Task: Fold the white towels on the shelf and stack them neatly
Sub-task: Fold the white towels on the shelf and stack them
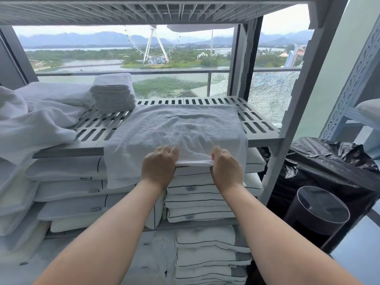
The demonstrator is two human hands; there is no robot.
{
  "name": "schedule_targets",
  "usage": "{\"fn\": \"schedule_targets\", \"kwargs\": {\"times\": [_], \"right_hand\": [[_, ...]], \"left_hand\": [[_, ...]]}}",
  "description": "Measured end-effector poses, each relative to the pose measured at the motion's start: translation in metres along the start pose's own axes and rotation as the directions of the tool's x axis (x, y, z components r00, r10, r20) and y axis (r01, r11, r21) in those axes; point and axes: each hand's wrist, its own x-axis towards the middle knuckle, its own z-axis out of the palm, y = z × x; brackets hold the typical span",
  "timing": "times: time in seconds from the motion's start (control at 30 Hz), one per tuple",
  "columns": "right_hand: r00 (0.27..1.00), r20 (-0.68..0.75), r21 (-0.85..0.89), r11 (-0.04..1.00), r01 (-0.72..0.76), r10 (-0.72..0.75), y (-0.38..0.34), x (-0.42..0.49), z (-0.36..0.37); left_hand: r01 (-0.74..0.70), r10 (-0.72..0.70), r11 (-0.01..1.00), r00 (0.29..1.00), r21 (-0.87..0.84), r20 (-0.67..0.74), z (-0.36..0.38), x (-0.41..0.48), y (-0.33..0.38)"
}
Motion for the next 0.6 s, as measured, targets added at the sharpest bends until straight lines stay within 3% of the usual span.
{"fn": "schedule_targets", "kwargs": {"times": [0.17,0.5,0.6], "right_hand": [[0.999,0.001,-0.008,0.999,-0.036,0.036,0.004,-0.003,0.0],[1.0,-0.019,-0.05,0.999,-0.012,0.011,0.009,-0.008,-0.007],[0.999,-0.027,-0.003,1.0,-0.029,0.029,0.009,-0.009,-0.006]], "left_hand": [[0.033,-0.036,0.998,0.998,0.054,0.052,-0.005,-0.002,0.003],[0.263,-0.266,0.961,0.964,0.085,0.027,-0.007,-0.017,-0.016],[0.262,-0.266,0.958,0.964,0.115,0.023,-0.009,-0.018,-0.016]]}}
